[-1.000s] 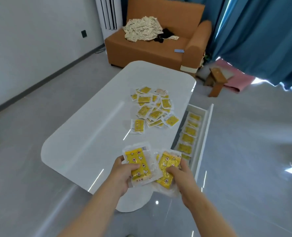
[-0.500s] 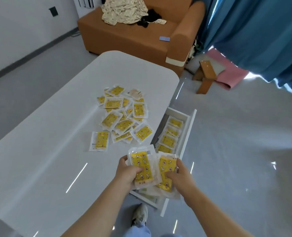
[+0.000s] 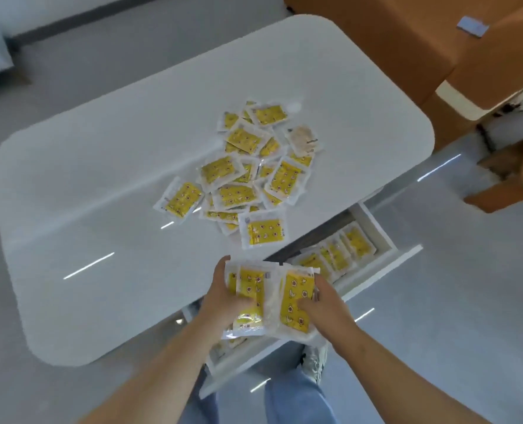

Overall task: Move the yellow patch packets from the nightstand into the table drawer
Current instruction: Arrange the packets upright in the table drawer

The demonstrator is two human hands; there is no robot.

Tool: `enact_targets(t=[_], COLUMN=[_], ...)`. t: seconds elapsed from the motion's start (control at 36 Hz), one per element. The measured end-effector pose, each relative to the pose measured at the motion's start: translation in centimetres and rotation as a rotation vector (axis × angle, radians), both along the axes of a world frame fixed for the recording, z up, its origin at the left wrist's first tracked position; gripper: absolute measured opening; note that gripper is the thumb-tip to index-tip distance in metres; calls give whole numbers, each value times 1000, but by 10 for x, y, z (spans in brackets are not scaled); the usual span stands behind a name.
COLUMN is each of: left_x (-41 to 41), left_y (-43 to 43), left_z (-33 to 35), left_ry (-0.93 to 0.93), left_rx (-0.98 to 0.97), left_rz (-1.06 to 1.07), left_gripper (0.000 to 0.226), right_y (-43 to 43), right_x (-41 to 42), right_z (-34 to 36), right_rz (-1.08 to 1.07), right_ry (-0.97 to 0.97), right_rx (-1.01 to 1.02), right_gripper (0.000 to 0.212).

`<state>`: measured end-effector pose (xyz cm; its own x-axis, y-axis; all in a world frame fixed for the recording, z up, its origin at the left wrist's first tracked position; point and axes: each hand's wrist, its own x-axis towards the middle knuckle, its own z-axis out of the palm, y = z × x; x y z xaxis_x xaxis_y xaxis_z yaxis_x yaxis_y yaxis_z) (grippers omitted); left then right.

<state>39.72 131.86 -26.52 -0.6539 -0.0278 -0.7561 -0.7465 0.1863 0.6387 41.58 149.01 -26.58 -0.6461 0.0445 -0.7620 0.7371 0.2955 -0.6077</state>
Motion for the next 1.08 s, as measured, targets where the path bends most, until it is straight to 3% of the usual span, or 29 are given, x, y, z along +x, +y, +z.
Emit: enact_targets(t=[0.17,0.28,0.42,0.47,0.53,0.61,0.75,0.86,0.97,1.08], left_x=[17,26,35,38,38,38,39,45,55,59], left_y=[22,25,25,26,27,23,13,16,19,18], left_z=[-40,-73,-130,-156,-183,-227,-279,-290,-292,-296], left_ry=[-160,-236,-392,-421,-431,-408,-337,-268,-170,-153], left_rx=[-161,-154,-119,-111,-113,-143,-174,-352,-447,-539], left_rz=[97,307,457,481,497,545,469,254,185,13], left_gripper=[74,56,61,79,96,90,69,93,110,111], right_y=[34,41,39,35,31,23,12,9,7,2], right_x=[-20,-32,-38,-41,-44,-47,-49,-44,-36,-33], right_z=[-40,-78,-128,-149,-170,-207,-255,-283,-294,-297], right_rz=[194,218,231,258,288,340,452,600,699,660], right_ry=[-54,-87,-112,-113,-90,-41,-34,-38,54,116], right_rx=[36,-48,-63,-46,-19,34,65,112,222,345], right_gripper=[41,39,33,32,38,51,52,58,58,56])
